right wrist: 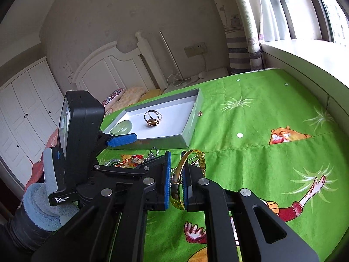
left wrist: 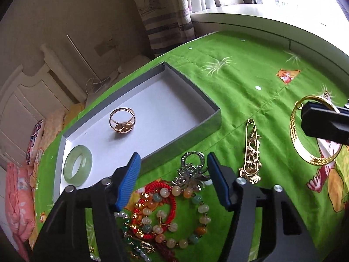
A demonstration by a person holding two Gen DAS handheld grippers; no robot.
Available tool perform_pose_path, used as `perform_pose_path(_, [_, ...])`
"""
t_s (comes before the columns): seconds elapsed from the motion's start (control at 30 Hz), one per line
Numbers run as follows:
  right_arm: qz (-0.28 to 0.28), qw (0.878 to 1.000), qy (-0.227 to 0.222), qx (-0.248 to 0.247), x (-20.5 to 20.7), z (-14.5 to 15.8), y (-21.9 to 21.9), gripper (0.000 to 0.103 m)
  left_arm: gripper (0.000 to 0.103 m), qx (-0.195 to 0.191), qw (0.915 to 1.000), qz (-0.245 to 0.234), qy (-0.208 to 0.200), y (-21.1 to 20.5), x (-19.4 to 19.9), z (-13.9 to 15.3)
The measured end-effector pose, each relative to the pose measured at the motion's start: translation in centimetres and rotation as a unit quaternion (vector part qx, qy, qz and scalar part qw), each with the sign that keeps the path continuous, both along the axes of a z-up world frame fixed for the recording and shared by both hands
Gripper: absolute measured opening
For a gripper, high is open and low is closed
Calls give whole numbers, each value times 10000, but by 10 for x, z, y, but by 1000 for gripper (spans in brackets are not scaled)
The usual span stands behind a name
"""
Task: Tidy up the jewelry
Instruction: 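Grasp the gold bangle with the right gripper while the left gripper grasps the silver flower brooch, then lower the gold bangle and silver brooch into the box and open both grippers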
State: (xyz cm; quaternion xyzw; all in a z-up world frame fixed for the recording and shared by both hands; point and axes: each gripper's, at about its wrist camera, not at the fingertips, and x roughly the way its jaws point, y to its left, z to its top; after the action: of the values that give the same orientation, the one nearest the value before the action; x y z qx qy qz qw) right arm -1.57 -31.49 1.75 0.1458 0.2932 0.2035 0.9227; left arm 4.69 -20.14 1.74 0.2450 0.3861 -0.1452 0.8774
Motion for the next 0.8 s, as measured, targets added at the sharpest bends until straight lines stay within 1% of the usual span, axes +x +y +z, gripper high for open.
perform_pose_path(0.03, [4,10000,-4,-6,-1,0,0,9,48,-155,9997,-57,169,2,-1,1])
perform_pose_path(0.07, [6,10000,-7,-10,-1,0,0,9,49,-298,9992,-54,242,5,-3,2])
perform_pose_path(0.1, [6,10000,-3,-14,-1,0,0,9,49,-360,9991,-19,238,6,-4,3])
perform_pose_path(0.17, [5,10000,20,-11,1,0,0,9,52,-434,9983,-4,380,6,-1,1])
perform_pose_path(0.23, [8,10000,29,-19,2,0,2,9,52,-486,9973,35,554,5,6,-3])
perform_pose_path(0.3, [24,10000,25,-30,2,0,3,9,51,-527,9966,40,626,5,11,-7])
perform_pose_path(0.33, [28,10000,29,-31,1,0,4,9,43,-611,9962,57,625,6,13,-6])
perform_pose_path(0.37, [31,10000,34,-28,2,0,4,9,30,-725,9951,70,674,9,14,-5])
perform_pose_path(0.4, [32,10000,41,-20,2,0,3,9,29,-854,9942,92,649,12,14,-2])
perform_pose_path(0.47, [25,10000,44,2,2,0,3,9,29,-1243,9907,58,543,22,11,8])
perform_pose_path(0.53, [31,10000,37,16,2,0,2,9,29,-1698,9840,29,532,35,11,21])
perform_pose_path(0.63, [43,10000,30,-17,2,0,3,9,29,-2410,9681,-61,683,55,14,41])
perform_pose_path(0.73, [61,10000,30,-48,2,-1,6,9,29,-2887,9539,-55,821,73,22,52])
perform_pose_path(0.8, [78,9999,33,-73,2,-1,8,9,29,-3132,9453,-25,907,83,27,56])
